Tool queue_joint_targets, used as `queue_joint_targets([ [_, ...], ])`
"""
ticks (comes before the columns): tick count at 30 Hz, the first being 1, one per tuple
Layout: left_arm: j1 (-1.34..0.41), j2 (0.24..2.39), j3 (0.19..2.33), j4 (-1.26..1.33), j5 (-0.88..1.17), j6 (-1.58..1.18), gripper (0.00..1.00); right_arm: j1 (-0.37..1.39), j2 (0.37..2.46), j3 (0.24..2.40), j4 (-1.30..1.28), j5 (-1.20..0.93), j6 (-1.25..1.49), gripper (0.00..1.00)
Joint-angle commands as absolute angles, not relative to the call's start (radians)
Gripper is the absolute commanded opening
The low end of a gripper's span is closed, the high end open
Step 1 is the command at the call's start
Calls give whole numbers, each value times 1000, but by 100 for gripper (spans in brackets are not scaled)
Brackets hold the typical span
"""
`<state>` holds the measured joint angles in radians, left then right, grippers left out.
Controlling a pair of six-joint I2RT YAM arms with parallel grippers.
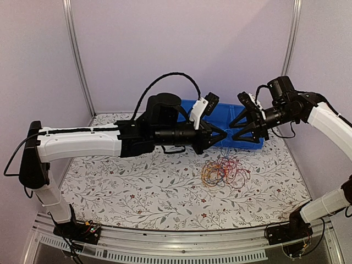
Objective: Untangle the cables
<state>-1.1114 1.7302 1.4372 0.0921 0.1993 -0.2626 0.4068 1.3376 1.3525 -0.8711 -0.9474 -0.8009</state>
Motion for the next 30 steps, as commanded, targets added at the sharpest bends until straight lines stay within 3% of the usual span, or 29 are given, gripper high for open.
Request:
queue_joint_targets([
  [1, -1099, 1745, 1465, 107, 214, -271, 0, 429, 1349, 1381, -891, -986, -799, 47],
  [4, -1100, 1746, 1465, 110, 216, -273, 0, 431, 1355, 1388, -889, -993, -790, 32],
  [7, -1097, 1750, 1461, 118, 207, -268, 0, 431, 1362, 1405, -894, -1008, -786, 11],
  [9, -1092, 1765, 1457, 138, 174, -256, 11, 432, 1365, 1428, -900, -1028, -777, 0],
  [11, -1089, 1801, 1472, 152, 95, -235, 27, 431, 1365, 1455, -902, -1039, -759, 0],
  [13, -1082, 1855, 1515, 161, 18, -216, 29, 431, 1369, 1486, -906, -1042, -742, 0],
  [22, -990, 2071, 1513, 321, -152, -370, 5, 412, 1380, 1616, -966, -1067, -696, 0],
  [30, -946, 2079, 1306, 408, -112, -474, 3, 258, 1386, 1672, -923, -1151, -643, 0],
])
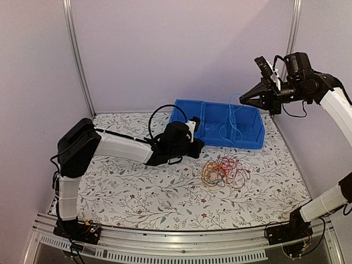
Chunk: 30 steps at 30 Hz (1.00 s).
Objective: Untangle the cables
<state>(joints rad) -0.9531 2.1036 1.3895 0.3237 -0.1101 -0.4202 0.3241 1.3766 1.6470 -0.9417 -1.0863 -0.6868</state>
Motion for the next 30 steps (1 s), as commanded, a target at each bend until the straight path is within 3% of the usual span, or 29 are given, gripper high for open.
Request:
queue_joint_targets([
  [1, -945, 2066, 1278, 415, -108, -473, 4, 241, 1387, 1667, -896, -1145, -630, 0],
  [6, -946, 1973, 1139, 423, -109, -475, 9, 154, 1394, 1627, -750, -1080, -510, 0],
  [15, -970, 1791, 965, 364, -161, -455, 28, 69, 1450, 1562, -624, -975, -443, 0],
  [30, -993, 1717, 927, 310, -176, -423, 47, -67, 1514, 1662, -418, -854, -297, 0],
])
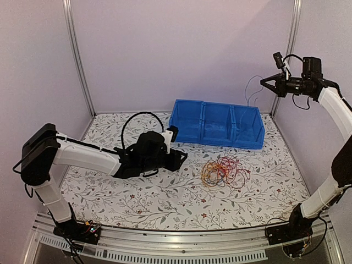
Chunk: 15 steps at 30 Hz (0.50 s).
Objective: Untangle the cables
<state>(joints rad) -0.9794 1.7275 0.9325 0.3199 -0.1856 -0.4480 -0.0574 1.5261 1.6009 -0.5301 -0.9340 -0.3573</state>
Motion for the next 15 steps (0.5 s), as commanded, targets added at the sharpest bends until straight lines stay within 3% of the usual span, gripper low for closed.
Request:
queue_joint_targets([
  [1, -995, 1716, 924, 323, -157, -414, 49, -69, 1515, 1668, -402, -828, -293, 0],
  [4, -1006, 1714, 914, 353, -125, -395, 55, -75, 1520, 1694, -375, -768, -283, 0],
  [15, -1017, 1718, 916, 344, -112, -405, 54, -78, 1555, 1692, -348, -722, -301, 0],
])
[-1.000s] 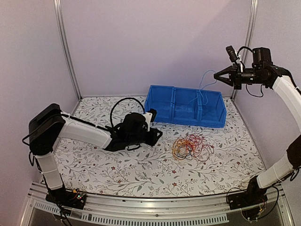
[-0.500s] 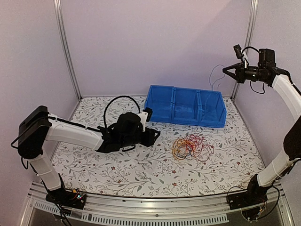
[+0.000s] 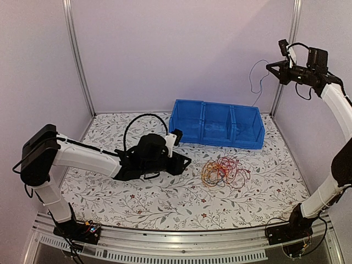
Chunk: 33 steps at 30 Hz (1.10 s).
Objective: Untangle the cables
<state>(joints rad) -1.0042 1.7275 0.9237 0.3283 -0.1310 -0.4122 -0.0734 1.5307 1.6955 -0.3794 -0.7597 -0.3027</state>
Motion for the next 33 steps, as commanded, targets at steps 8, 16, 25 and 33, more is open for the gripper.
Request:
queue_joint_targets([
  [8, -1020, 1719, 918, 344, -112, -408, 53, -81, 1601, 1626, -314, -680, -325, 0],
  [16, -1026, 1717, 917, 342, -113, -419, 53, -89, 1641, 1606, -278, -655, -319, 0],
  [25, -1026, 1722, 933, 321, -111, -422, 52, -102, 1746, 1594, -280, -623, -340, 0],
  [33, -1026, 1715, 931, 299, -121, -430, 52, -103, 1862, 1550, -309, -654, -318, 2],
])
